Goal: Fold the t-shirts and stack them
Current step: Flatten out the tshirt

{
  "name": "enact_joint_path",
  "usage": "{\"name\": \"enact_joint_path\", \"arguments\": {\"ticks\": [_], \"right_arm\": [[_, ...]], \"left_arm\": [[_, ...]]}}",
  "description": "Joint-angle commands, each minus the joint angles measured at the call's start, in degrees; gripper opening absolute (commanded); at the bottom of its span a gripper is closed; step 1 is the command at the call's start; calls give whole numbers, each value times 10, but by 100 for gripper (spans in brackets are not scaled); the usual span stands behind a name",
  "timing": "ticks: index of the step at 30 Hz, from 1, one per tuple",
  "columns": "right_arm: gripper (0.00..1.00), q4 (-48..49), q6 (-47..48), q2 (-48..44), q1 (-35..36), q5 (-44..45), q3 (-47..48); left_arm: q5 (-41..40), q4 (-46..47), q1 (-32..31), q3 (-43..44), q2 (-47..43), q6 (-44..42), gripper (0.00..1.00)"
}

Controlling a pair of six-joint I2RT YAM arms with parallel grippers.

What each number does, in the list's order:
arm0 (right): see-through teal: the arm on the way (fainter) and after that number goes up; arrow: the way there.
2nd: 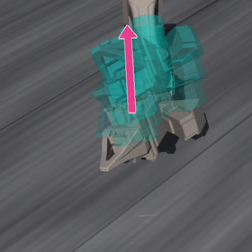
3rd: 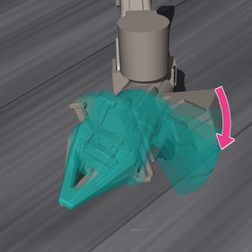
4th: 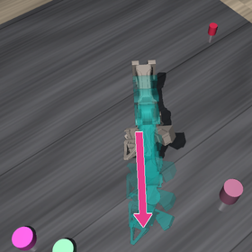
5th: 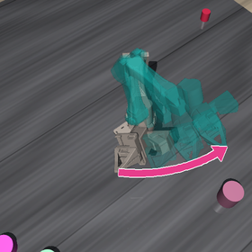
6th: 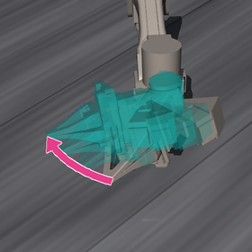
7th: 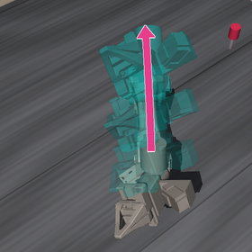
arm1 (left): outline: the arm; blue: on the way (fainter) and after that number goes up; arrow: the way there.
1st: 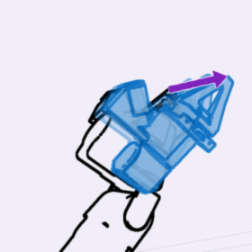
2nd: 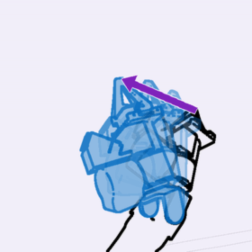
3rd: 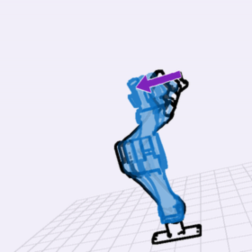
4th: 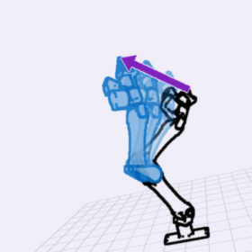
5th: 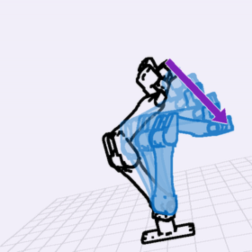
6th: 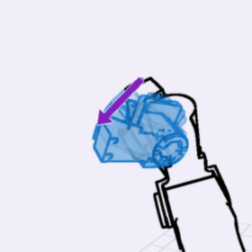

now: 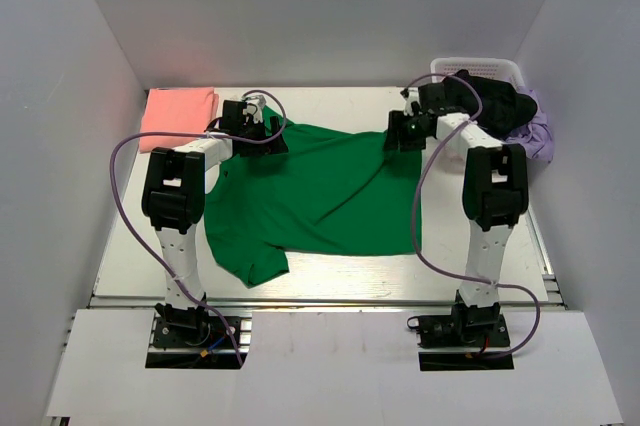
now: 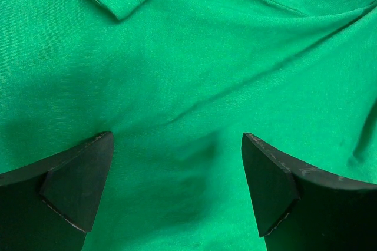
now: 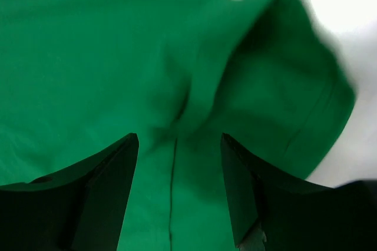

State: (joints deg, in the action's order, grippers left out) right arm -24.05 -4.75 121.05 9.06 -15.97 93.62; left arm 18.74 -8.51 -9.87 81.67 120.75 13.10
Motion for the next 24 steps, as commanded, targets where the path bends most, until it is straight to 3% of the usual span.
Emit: {"name": "enact_joint_path", "arguments": {"ticks": [1,6,11,24], "right_arm": [[64,41,33,-54,-1,-20,-52],[63,75,39,-73,-2,-36,-108],[49,67,43,-43,0,-7,-87],[49,97,38,27,2,-42,-28]], "left_arm": [[-5,-36,4,-20,15,-5,100],[1,-36,4,-20,15,-5,100],[-5,-36,4,-20,15,-11,100],[-19,-42,4,-13,15,-11,100]]}}
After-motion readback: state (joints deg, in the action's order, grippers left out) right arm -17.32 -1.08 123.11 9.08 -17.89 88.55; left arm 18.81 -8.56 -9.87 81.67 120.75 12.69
